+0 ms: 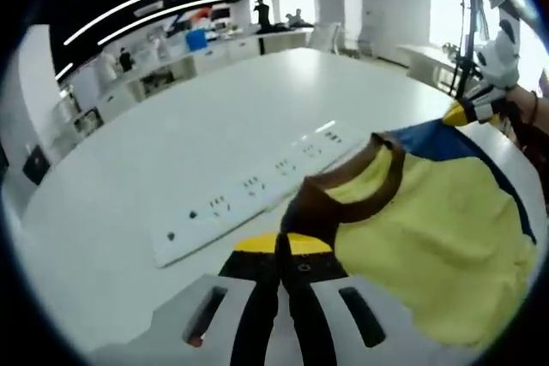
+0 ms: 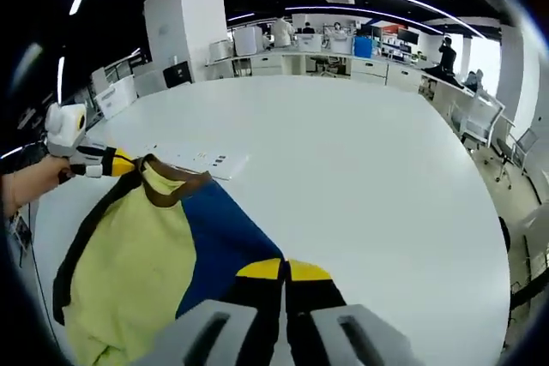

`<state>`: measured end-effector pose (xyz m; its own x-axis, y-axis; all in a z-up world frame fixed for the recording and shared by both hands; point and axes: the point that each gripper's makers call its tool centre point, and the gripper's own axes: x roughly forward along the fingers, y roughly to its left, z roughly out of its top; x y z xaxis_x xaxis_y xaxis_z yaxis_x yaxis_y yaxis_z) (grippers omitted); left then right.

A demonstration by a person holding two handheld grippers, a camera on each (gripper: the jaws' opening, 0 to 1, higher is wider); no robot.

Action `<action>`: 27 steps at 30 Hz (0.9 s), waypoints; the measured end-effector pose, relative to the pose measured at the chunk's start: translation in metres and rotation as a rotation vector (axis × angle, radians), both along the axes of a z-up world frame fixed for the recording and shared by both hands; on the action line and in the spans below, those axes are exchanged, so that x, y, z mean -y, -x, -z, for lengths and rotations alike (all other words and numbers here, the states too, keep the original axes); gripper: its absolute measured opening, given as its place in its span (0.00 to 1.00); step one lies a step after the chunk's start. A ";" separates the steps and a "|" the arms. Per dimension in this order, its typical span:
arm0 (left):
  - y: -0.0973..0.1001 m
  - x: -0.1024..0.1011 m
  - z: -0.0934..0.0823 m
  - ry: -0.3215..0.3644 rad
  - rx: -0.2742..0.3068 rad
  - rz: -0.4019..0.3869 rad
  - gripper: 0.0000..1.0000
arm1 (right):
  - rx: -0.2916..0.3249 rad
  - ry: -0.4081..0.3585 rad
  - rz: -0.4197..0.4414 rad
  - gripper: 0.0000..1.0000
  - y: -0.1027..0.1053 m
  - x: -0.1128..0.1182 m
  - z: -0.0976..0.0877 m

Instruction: Fold the garment on the visible template until the final outline fits inside the template.

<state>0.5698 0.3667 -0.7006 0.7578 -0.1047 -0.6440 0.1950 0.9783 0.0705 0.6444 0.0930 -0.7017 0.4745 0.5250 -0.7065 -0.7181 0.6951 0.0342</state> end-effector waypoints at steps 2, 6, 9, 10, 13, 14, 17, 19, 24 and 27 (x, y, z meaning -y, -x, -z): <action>-0.002 -0.001 0.005 -0.009 -0.014 0.001 0.00 | -0.006 0.017 0.001 0.00 0.000 0.000 0.004; -0.004 -0.002 0.009 -0.027 -0.021 0.004 0.00 | 0.004 0.055 -0.012 0.00 -0.001 0.001 0.010; -0.006 -0.003 0.012 -0.045 -0.024 0.007 0.00 | 0.002 0.065 -0.014 0.00 -0.001 0.002 0.012; -0.005 -0.003 0.014 -0.050 -0.028 0.010 0.00 | 0.001 0.066 -0.012 0.00 -0.001 0.002 0.013; -0.004 -0.003 0.018 -0.082 -0.027 0.023 0.00 | 0.001 0.073 -0.011 0.00 -0.002 0.001 0.017; -0.004 -0.003 0.018 -0.087 -0.027 0.026 0.00 | -0.001 0.077 -0.010 0.00 -0.001 0.001 0.018; -0.005 -0.007 0.015 -0.131 -0.009 0.019 0.06 | 0.005 0.081 -0.010 0.00 -0.002 0.001 0.018; -0.004 -0.007 0.012 -0.140 -0.010 0.029 0.15 | 0.022 0.086 -0.007 0.00 -0.003 0.000 0.017; 0.004 -0.005 -0.010 -0.099 0.030 0.010 0.29 | 0.044 0.026 0.038 0.22 -0.006 -0.003 -0.003; 0.016 0.001 -0.022 -0.036 0.048 0.004 0.35 | 0.036 -0.004 0.041 0.25 0.000 -0.003 -0.014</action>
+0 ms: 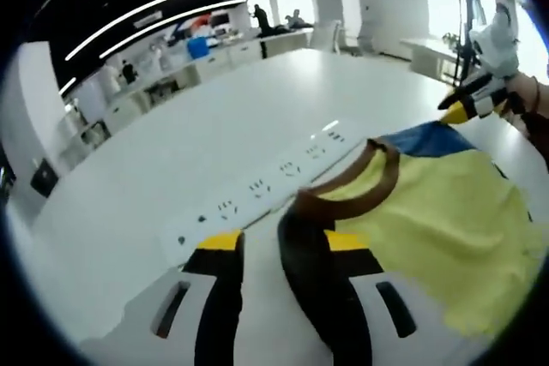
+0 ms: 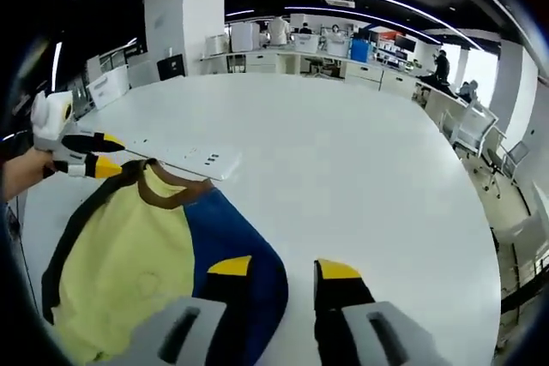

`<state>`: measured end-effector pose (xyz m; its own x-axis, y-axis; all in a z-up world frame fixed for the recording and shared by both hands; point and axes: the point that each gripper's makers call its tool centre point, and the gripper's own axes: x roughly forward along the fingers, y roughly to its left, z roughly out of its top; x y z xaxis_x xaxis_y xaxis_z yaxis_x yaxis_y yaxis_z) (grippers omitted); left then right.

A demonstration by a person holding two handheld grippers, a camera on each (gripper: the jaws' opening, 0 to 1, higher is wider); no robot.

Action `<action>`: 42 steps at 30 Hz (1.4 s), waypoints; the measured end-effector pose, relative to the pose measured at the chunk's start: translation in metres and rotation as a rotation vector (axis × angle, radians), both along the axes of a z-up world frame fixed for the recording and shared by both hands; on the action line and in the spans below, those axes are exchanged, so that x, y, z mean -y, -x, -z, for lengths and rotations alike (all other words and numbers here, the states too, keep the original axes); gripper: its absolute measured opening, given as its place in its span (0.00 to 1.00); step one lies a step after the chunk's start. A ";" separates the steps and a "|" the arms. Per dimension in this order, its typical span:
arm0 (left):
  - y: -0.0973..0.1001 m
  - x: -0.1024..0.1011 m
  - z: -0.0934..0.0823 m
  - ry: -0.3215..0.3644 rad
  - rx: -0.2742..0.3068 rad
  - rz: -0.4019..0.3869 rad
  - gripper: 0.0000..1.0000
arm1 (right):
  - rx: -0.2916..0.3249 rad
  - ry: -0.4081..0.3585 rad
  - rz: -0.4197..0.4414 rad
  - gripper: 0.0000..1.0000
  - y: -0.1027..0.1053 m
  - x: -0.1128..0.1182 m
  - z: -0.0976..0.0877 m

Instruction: Fold the garment on the visible template until the final outline fits inside the template.

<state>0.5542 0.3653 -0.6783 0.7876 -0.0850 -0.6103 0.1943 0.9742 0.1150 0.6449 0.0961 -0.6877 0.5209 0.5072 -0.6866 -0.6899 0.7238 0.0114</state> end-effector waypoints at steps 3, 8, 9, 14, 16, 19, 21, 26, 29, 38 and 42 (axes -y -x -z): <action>0.014 0.005 -0.005 0.060 -0.003 -0.008 0.42 | -0.038 -0.035 0.011 0.30 0.009 0.001 -0.004; 0.043 0.007 -0.013 0.079 0.002 0.010 0.43 | -0.080 -0.054 0.000 0.35 0.028 0.006 -0.004; 0.050 0.007 -0.012 0.085 -0.008 0.016 0.43 | -0.091 -0.053 -0.004 0.36 0.034 0.007 -0.004; 0.070 0.008 -0.013 0.111 -0.002 0.013 0.43 | -0.098 -0.047 -0.015 0.38 0.050 0.013 -0.004; 0.079 0.013 -0.009 0.111 -0.025 0.025 0.43 | -0.116 -0.072 -0.014 0.39 0.058 0.012 -0.005; 0.088 0.020 -0.008 0.144 -0.015 0.018 0.44 | -0.130 -0.082 -0.013 0.40 0.068 0.015 -0.006; 0.094 0.027 -0.003 0.150 -0.013 0.019 0.44 | -0.130 -0.075 -0.012 0.39 0.075 0.018 -0.003; 0.106 0.036 0.012 0.179 -0.036 0.011 0.41 | -0.147 -0.063 -0.001 0.37 0.091 0.027 0.007; 0.110 0.034 0.017 0.176 -0.042 -0.013 0.39 | -0.164 -0.059 0.005 0.36 0.098 0.030 0.014; 0.124 0.034 0.030 0.126 -0.103 -0.004 0.28 | -0.191 -0.039 0.018 0.31 0.111 0.037 0.027; 0.128 0.031 0.034 0.177 -0.128 -0.050 0.22 | -0.198 -0.025 0.024 0.29 0.115 0.038 0.032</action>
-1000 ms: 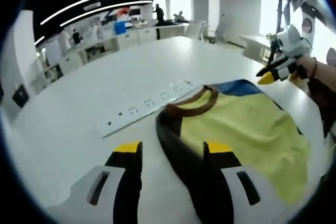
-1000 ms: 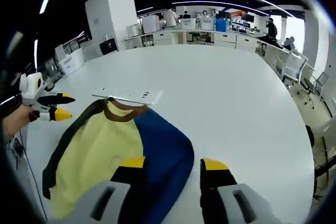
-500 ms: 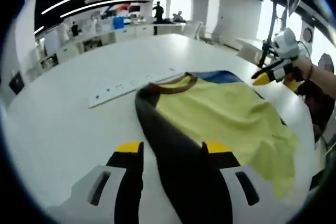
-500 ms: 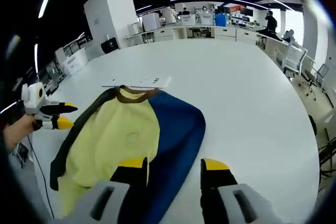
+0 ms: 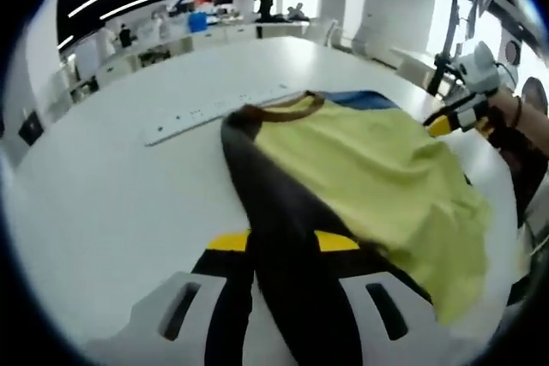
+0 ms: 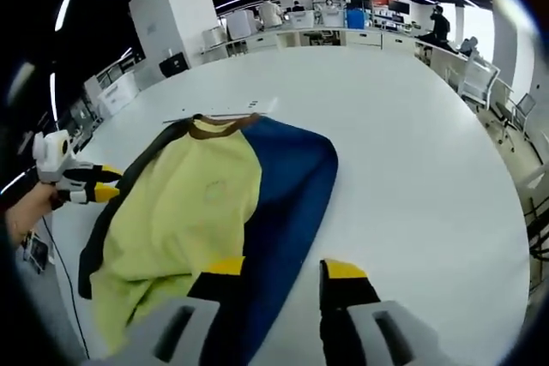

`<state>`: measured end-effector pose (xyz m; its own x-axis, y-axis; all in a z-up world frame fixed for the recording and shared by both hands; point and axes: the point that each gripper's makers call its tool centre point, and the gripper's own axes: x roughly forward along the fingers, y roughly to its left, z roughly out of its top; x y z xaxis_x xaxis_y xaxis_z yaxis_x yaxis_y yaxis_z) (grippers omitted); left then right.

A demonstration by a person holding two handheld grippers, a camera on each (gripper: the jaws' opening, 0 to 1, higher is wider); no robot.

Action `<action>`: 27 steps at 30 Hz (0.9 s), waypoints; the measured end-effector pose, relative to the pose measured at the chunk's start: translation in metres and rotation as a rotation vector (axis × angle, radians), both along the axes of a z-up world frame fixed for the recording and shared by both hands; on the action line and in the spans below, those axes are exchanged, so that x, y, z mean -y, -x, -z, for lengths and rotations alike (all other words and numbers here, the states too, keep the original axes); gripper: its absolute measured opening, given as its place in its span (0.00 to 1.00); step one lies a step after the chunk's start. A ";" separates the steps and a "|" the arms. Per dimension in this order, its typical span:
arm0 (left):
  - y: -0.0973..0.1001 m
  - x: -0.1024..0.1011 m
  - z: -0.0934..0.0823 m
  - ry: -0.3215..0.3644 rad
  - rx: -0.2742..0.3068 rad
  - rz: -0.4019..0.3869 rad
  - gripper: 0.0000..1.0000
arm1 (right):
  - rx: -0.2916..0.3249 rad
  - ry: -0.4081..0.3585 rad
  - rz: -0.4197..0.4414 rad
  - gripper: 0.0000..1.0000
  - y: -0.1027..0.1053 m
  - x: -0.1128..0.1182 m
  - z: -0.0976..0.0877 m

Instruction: Fold the garment on the visible template until the final outline fits inside the template.

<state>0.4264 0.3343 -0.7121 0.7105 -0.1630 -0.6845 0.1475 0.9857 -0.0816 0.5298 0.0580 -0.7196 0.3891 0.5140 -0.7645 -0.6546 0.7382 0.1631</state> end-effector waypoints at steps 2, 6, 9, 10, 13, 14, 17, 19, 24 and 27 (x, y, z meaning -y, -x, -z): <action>0.003 -0.001 0.003 0.034 -0.019 -0.036 0.17 | 0.000 0.013 -0.002 0.26 0.002 0.001 0.002; 0.005 0.000 0.006 0.070 -0.028 -0.053 0.10 | -0.012 0.024 0.015 0.20 0.005 0.003 0.004; 0.006 0.001 0.005 0.038 -0.035 -0.038 0.06 | -0.020 0.038 0.021 0.16 0.007 0.005 0.007; 0.006 0.001 0.004 0.038 -0.039 -0.036 0.04 | -0.007 0.042 0.021 0.12 0.006 0.005 0.007; 0.008 0.000 -0.001 0.070 -0.038 -0.064 0.00 | -0.017 0.054 0.029 0.01 0.008 0.007 0.009; 0.008 -0.001 -0.002 0.070 -0.034 -0.060 0.00 | -0.022 0.049 0.024 0.00 0.009 0.006 0.009; 0.010 -0.008 -0.005 0.064 -0.037 -0.064 0.00 | -0.010 0.061 0.012 0.00 0.009 0.006 0.008; 0.012 -0.011 -0.010 0.094 -0.040 -0.077 0.00 | -0.009 0.064 0.013 0.00 0.007 0.008 0.008; 0.018 -0.031 -0.016 0.075 -0.050 -0.087 0.00 | -0.003 0.075 0.002 0.00 0.004 0.011 0.007; 0.018 -0.041 -0.014 0.056 -0.061 -0.090 0.00 | -0.003 0.075 0.006 0.00 0.002 0.013 0.006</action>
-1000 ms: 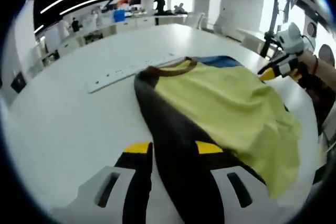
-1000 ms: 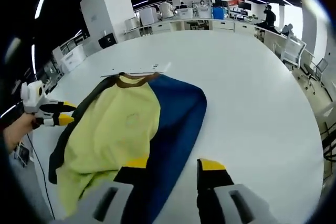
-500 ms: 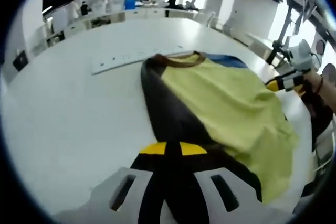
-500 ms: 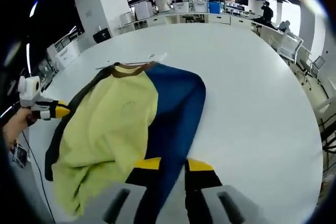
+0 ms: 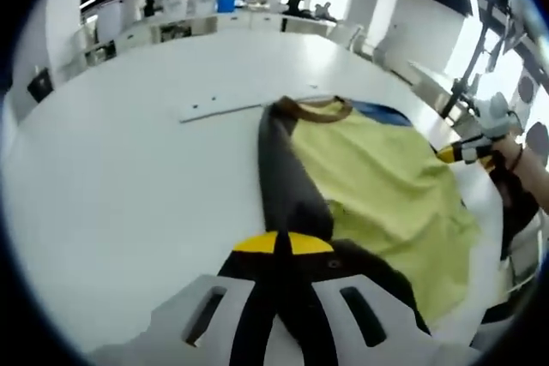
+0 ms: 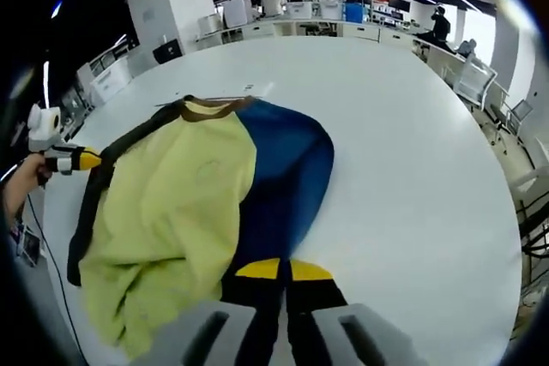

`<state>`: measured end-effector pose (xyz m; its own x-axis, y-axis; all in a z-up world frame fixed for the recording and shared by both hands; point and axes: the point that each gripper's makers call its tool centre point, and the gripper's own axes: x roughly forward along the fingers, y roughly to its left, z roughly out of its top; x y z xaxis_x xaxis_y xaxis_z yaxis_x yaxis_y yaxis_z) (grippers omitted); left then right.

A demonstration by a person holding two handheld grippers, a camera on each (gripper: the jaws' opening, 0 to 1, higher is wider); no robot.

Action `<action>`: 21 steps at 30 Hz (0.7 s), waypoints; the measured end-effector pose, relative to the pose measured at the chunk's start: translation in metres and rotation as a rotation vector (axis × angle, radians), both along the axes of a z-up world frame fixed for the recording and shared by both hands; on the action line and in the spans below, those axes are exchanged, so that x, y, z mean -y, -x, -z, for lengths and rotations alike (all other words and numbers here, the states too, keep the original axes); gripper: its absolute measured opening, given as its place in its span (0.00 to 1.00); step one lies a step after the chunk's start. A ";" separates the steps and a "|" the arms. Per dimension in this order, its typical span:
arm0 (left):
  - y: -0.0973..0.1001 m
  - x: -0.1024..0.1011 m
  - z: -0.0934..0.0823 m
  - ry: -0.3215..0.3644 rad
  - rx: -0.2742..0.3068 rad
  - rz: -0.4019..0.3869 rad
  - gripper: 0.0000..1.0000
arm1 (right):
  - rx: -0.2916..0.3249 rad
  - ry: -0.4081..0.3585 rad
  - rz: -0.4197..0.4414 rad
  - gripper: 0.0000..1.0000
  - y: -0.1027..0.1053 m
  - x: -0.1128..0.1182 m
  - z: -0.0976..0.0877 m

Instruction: Fold the garment on the visible template until the final outline fits inside the template.

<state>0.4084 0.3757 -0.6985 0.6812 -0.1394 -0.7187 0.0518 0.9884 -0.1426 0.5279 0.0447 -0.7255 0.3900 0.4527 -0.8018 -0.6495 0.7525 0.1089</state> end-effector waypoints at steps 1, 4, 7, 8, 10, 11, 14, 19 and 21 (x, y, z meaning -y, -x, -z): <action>0.000 -0.004 0.001 -0.018 -0.006 -0.002 0.00 | -0.001 0.000 0.000 0.00 0.000 0.000 0.000; -0.003 -0.012 0.005 -0.036 -0.016 -0.004 0.00 | 0.002 0.003 -0.005 0.00 0.001 0.003 -0.003; -0.005 -0.018 0.009 -0.059 -0.028 -0.004 0.00 | -0.001 0.010 -0.008 0.00 0.002 0.006 -0.003; -0.007 -0.019 0.010 -0.062 -0.029 -0.006 0.00 | -0.002 0.010 -0.006 0.00 0.002 0.008 -0.003; -0.009 -0.021 0.009 -0.085 -0.025 0.005 0.00 | -0.001 0.025 -0.005 0.00 0.001 0.012 -0.003; -0.009 -0.021 0.009 -0.094 -0.030 0.009 0.00 | 0.002 0.030 -0.001 0.00 0.000 0.014 -0.003; -0.010 -0.023 0.010 -0.124 -0.037 0.035 0.00 | 0.006 0.036 0.001 0.00 -0.002 0.018 -0.003; -0.009 -0.023 0.009 -0.142 -0.039 0.093 0.00 | 0.016 0.060 0.010 0.00 -0.009 0.027 -0.002; -0.009 -0.023 0.008 -0.141 -0.039 0.114 0.00 | 0.019 0.062 0.011 0.00 -0.011 0.029 -0.003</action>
